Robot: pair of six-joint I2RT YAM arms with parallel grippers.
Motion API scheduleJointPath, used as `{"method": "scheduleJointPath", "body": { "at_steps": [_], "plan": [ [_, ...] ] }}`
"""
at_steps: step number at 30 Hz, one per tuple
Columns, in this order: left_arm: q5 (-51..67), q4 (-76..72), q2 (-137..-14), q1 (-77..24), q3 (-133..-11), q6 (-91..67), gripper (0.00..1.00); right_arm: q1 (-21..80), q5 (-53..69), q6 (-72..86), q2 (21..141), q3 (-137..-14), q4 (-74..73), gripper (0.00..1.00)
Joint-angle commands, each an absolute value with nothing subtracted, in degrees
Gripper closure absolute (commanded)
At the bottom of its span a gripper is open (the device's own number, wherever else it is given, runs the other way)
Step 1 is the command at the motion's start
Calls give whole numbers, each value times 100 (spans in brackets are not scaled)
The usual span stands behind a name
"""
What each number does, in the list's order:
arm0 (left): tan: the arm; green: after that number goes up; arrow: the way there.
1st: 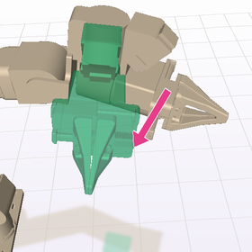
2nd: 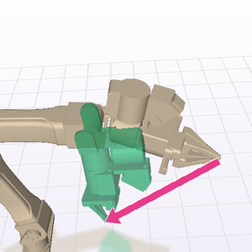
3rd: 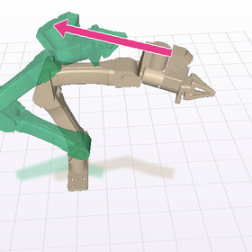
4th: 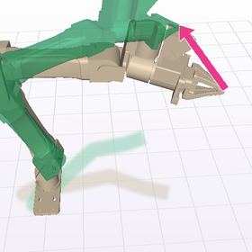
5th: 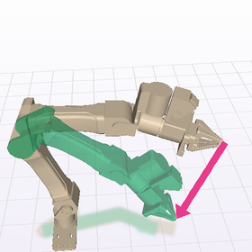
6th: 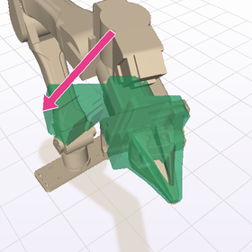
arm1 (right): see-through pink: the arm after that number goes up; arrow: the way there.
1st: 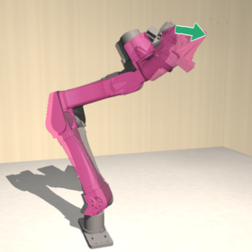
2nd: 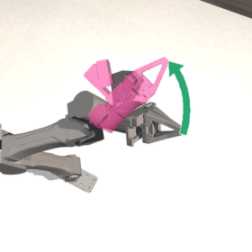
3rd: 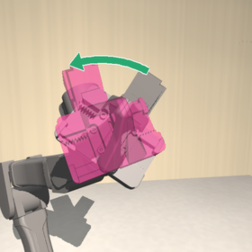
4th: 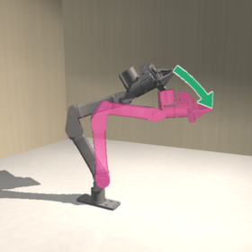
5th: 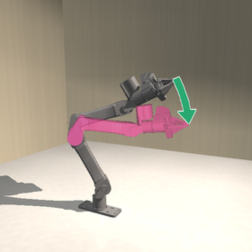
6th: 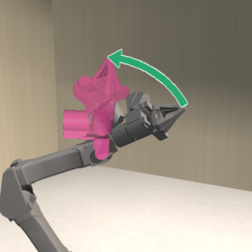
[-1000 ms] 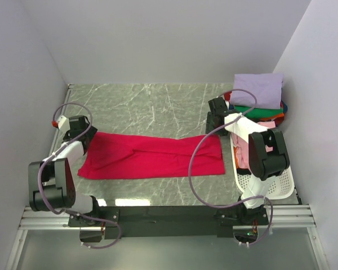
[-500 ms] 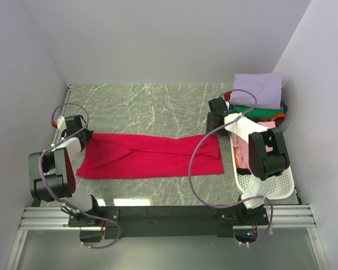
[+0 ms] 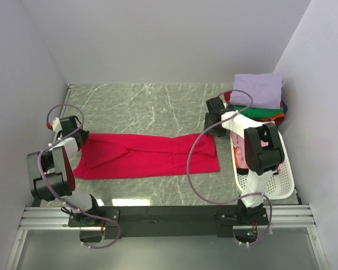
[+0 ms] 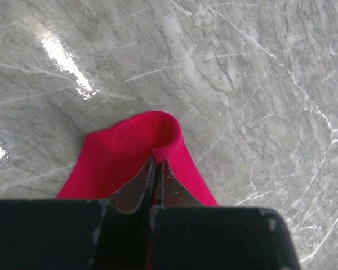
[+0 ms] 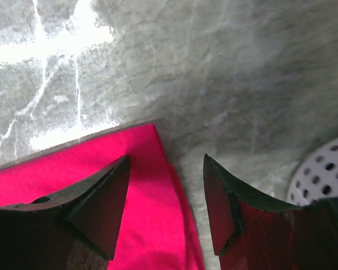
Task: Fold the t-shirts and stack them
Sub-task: Fold the tshirt
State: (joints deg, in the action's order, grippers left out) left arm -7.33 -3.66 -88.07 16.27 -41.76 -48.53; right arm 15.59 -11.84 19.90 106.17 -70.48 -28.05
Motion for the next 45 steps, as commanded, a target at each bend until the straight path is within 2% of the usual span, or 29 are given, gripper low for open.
{"method": "scheduleJointPath", "body": {
  "at_steps": [1,5,8,9,12,13,14,16,18,27,34,41,43,44,45],
  "plan": [
    [-642,-606,-8868,1679,-4368,-4729,100,1617,-1029,2048,10783,-7356,-2716,39],
    [-624,-598,-8868,1687,-4395,-4729,100,1617,-844,2065,10968,-7497,-2716,41],
    [-598,-615,-8877,1705,-4412,-4729,99,1609,-625,2057,11030,-7497,-2681,48],
    [-589,-615,-8886,1705,-4421,-4720,99,1608,-494,2057,11030,-7471,-2672,56],
    [-519,-624,-8930,1749,-4465,-4737,100,1600,-387,2057,11065,-7444,-2654,70],
    [-492,-624,-8938,1758,-4482,-4755,99,1600,-335,2057,11083,-7444,-2646,81],
    [-483,-633,-8938,1767,-4482,-4755,99,1600,-334,2065,11074,-7453,-2637,88],
    [-466,-642,-8930,1802,-4509,-4772,99,1608,-439,2057,11065,-7523,-2663,96],
    [-387,-677,-8921,1863,-4552,-4781,99,1556,-571,2065,11066,-7628,-2750,99],
    [-44,-922,-9088,1942,-4912,-4702,99,1161,-677,2100,11267,-8287,-2725,100],
    [799,-1072,-9878,1925,-5589,-4518,99,1019,-563,2144,11689,-8841,-2812,100],
    [633,-668,-10327,1521,-6248,-4158,99,932,-589,2153,11953,-9333,-2909,100],
    [484,-563,-10310,1459,-6258,-4140,91,932,-475,2127,11901,-9334,-2857,100],
    [362,-536,-10266,1433,-6223,-4140,81,940,-414,2101,11866,-9290,-2830,100],
    [265,-501,-10135,1424,-6205,-4122,76,932,-343,2074,11743,-9264,-2804,98]
  ]
}}
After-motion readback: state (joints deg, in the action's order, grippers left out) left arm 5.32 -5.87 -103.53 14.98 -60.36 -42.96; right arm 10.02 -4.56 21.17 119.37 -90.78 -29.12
